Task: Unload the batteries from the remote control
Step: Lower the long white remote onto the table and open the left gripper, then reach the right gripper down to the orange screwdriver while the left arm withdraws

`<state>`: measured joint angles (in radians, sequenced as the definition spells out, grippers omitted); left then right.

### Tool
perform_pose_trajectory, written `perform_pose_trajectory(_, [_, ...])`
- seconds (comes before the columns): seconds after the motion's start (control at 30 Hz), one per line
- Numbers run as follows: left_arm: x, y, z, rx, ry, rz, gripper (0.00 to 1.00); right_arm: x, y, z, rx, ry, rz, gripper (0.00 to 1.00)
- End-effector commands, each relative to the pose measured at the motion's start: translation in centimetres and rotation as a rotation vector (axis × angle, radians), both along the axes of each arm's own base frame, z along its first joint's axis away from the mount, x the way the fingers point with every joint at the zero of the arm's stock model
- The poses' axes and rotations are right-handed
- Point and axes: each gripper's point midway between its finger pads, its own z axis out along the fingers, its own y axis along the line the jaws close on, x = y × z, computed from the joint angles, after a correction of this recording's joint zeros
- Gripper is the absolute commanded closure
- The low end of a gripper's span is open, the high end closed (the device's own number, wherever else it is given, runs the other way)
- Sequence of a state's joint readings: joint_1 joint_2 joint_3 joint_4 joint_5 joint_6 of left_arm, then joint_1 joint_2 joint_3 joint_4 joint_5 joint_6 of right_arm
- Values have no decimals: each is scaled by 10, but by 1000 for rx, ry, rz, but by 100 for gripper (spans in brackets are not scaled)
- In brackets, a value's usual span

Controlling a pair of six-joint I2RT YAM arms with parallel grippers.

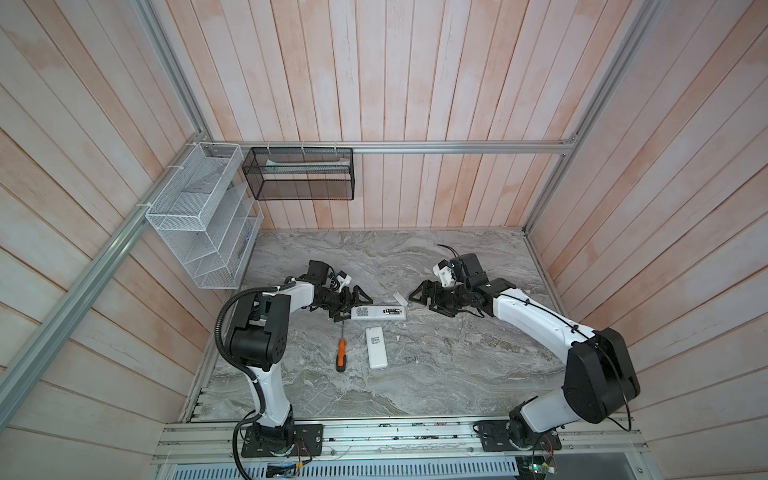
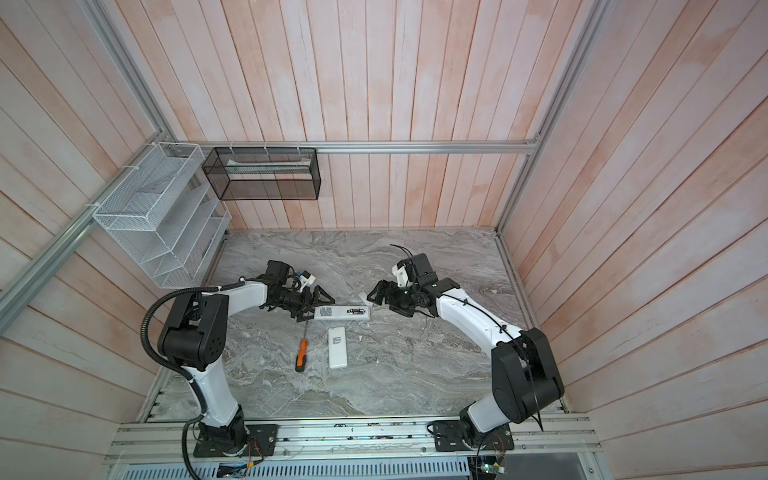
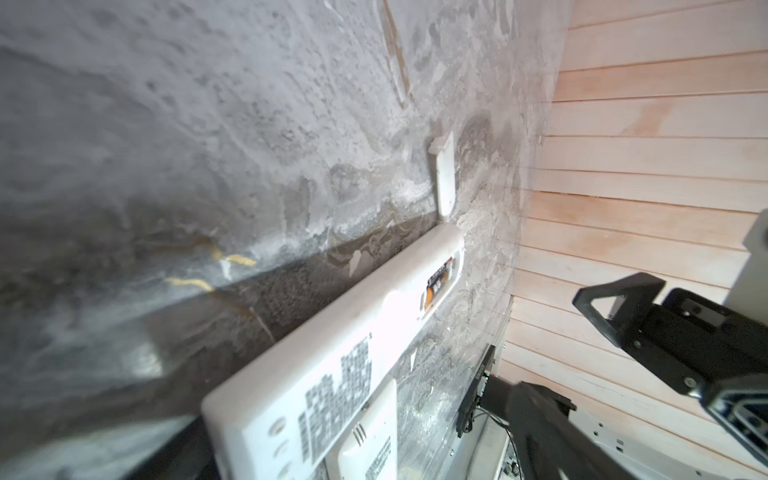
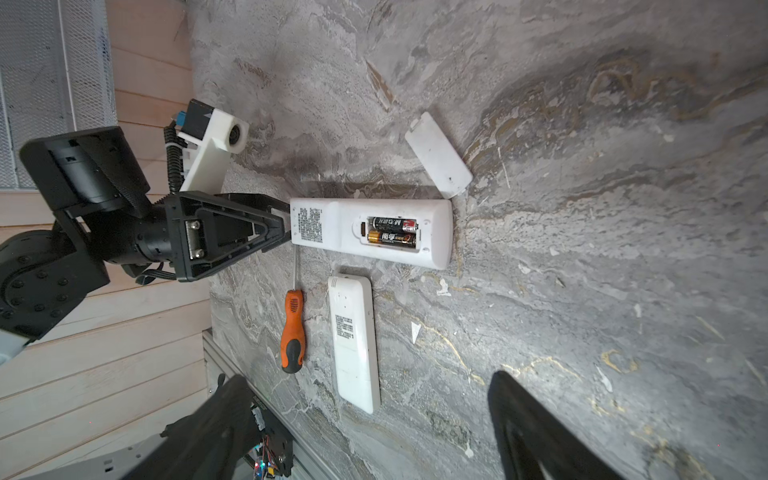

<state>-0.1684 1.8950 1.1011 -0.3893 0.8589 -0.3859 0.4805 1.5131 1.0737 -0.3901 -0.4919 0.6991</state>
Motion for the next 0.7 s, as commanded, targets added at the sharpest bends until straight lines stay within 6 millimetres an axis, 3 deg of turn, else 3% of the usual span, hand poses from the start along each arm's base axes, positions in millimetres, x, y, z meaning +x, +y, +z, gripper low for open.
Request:
perform_pose_trajectory(0.0, [-2,14,5,96,-17,47,0,0,2,10,-32,-24,42,10])
perform_pose_trajectory(0.13, [-9,31,25,185,-44,126,0,4,11,13,-34,-23,111,10])
perform_pose_trajectory(0.27, [-32,54,62,264,-96,253,0,2,30,14,-60,-20,182,10])
perform_pose_trajectory(0.47, [-96,97,79,393,-77,441,0,-18,77,-18,-142,42,290,14])
perform_pose_trajectory(0.67, [-147,114,92,322,-89,623,0,-53,135,-45,-250,69,408,16])
